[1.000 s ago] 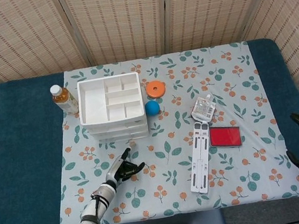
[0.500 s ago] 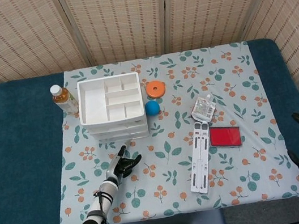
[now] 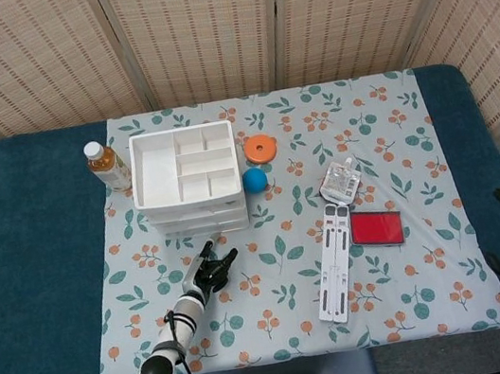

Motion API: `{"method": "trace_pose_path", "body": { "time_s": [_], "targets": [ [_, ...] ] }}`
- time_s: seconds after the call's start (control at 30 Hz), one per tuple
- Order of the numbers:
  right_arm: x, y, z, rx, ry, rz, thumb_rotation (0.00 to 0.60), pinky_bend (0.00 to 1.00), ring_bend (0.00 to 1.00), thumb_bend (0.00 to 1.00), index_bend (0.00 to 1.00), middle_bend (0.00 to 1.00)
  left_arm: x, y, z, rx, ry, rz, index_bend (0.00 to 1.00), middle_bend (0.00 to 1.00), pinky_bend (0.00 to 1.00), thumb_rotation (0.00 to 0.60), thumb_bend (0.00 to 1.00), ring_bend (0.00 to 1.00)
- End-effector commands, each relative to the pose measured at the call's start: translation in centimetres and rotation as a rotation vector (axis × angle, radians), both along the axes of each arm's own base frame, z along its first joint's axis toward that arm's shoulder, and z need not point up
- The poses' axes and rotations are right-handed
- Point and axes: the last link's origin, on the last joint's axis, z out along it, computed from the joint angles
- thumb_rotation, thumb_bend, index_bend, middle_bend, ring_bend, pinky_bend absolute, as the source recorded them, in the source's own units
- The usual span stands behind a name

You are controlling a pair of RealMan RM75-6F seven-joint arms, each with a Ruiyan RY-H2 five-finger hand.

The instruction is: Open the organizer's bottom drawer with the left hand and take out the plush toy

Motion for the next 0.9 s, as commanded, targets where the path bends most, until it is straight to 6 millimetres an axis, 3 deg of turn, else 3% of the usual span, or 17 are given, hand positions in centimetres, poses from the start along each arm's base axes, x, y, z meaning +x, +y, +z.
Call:
{"method": "trace_pose_path", "body": {
  "time_s": [0.03,0.9],
  "targets": [
    [0.0,0.0,0.0,-0.001,0.001,-0.001,0.600,0.04,0.00,0.34,0.00,0.08,0.0,0.2,-0.1,0.009,-0.011,0.023,0.04,0.96,1.00,0.600,0.29,1.00],
    [-0.3,0.2,0.0,-0.008,-0.003,-0.011,0.600,0.04,0.00,0.34,0.00,0.08,0.3,1.4,0.1,0.032,-0.159,0.242,0.08,0.96,1.00,0.600,0.32,1.00]
  ]
}}
